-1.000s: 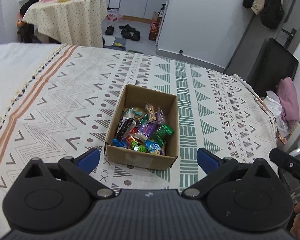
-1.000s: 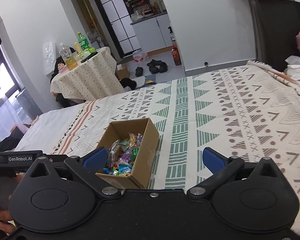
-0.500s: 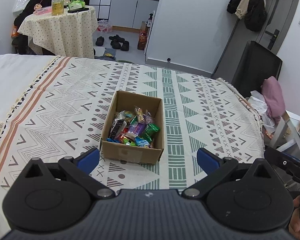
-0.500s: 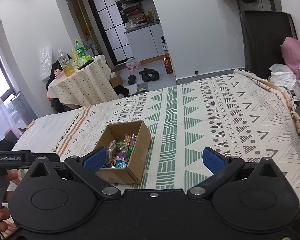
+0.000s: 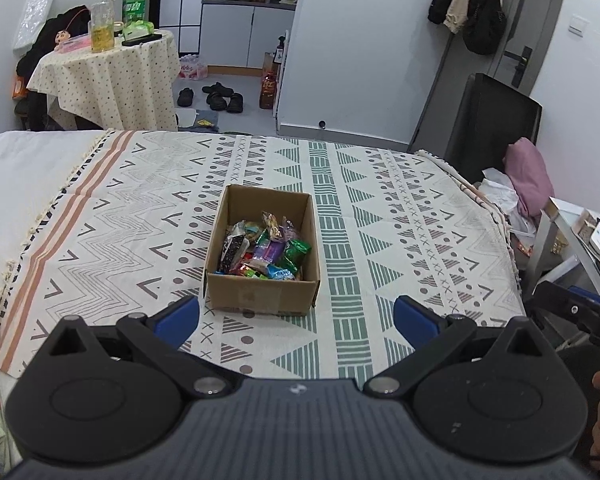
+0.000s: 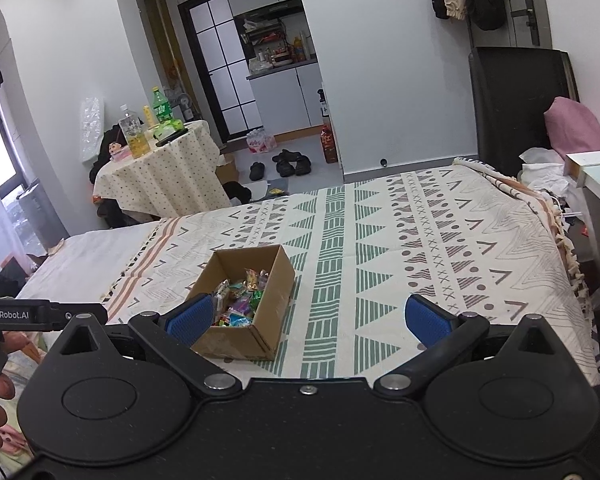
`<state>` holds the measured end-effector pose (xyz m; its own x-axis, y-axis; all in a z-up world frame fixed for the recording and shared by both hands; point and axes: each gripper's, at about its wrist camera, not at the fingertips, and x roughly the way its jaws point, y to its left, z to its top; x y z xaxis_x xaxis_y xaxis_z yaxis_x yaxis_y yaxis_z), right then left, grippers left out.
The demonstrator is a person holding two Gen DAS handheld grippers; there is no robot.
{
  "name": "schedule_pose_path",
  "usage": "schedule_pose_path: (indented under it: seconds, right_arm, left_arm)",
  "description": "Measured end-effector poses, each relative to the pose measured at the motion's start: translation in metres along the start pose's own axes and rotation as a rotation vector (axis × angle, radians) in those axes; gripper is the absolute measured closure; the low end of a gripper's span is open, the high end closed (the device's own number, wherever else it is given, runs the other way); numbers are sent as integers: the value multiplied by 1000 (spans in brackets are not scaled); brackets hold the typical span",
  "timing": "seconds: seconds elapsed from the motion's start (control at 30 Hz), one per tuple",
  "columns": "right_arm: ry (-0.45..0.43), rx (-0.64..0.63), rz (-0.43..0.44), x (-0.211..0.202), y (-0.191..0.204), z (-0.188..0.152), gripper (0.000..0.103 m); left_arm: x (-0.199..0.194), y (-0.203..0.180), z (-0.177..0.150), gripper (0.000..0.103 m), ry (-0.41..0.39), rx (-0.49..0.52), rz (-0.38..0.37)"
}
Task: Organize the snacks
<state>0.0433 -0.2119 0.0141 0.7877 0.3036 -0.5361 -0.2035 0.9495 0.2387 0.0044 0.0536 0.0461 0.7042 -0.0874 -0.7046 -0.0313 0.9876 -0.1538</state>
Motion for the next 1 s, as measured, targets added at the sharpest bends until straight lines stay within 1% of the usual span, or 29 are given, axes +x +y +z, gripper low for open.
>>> schedule_pose_path:
  seconds: [0.17,0.27,0.4,0.63,0.77,1.0]
  right_arm:
    - [-3,5,-24,-9,0,-5,0]
    - [-3,3,-16,-15,1,-10,0]
    - [5,-31,-4,-23,6,-18,0]
    - [22,-40,-12,-27,10,-26,0]
    - [33,-44,-28,-29,11,-31,0]
    - [31,-54,-14,-34,11,-32,0]
  left_arm:
    - [-8,-2,-7,0,-1,25,-8]
    - [-12,-2,-10,0,-10,39,-8]
    - [-17,-1,-14,0,-12,40,-11]
    - [-27,0,-22,0,-22,55,2]
    - [-32,2,-26,0,-20,34,12]
    - [-36,0,-32,0,-20,47,23]
